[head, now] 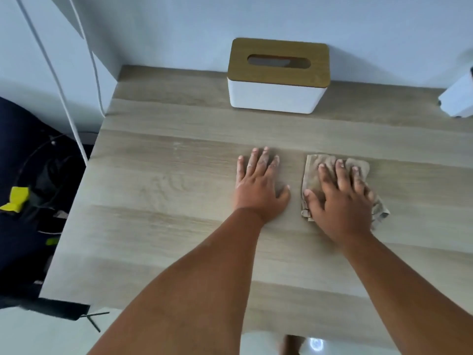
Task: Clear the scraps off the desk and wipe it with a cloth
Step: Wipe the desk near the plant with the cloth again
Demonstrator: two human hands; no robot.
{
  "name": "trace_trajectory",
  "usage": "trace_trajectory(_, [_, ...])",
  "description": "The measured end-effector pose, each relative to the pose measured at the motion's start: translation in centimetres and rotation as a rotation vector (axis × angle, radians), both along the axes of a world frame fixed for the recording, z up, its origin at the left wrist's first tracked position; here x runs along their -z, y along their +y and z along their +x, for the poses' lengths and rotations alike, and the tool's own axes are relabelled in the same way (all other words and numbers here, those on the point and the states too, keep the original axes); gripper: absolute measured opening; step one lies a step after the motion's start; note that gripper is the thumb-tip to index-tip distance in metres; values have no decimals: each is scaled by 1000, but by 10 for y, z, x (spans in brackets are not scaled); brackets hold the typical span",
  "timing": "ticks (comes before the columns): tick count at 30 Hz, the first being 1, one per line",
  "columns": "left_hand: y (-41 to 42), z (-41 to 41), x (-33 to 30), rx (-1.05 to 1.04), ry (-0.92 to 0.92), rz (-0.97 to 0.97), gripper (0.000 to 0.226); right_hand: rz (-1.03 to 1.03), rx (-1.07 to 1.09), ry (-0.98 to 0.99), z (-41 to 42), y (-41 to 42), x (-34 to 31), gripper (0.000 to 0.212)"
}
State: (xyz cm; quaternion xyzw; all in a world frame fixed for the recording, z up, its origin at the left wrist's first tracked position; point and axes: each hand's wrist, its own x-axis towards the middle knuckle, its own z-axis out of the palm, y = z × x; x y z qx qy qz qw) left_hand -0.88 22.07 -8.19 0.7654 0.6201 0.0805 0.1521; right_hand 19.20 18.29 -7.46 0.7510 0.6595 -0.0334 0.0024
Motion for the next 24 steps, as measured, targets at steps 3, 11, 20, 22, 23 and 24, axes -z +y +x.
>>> trace_trajectory(3, [-34,-47,6,116,-4,69,78,-40,73,14,-11,5,-4,76])
trace_trajectory(11, [-95,-213,5,21,83,108,77,-125,37,27,-130,46,-3,77])
trace_trajectory(20, [-110,-320,3,-164,132,84,79,-82,-197,72,-280,103,3,67])
trace_trajectory(22, [-109,-319,4,-163,125,84,78,-80,-278,68,-299,99,2,65])
trace_trajectory(23, [-109,-319,4,-160,123,88,77,-71,-325,64,-304,93,2,64])
trace_trajectory(24, [-110,-320,5,-160,119,91,76,-60,-379,59,-309,83,1,64])
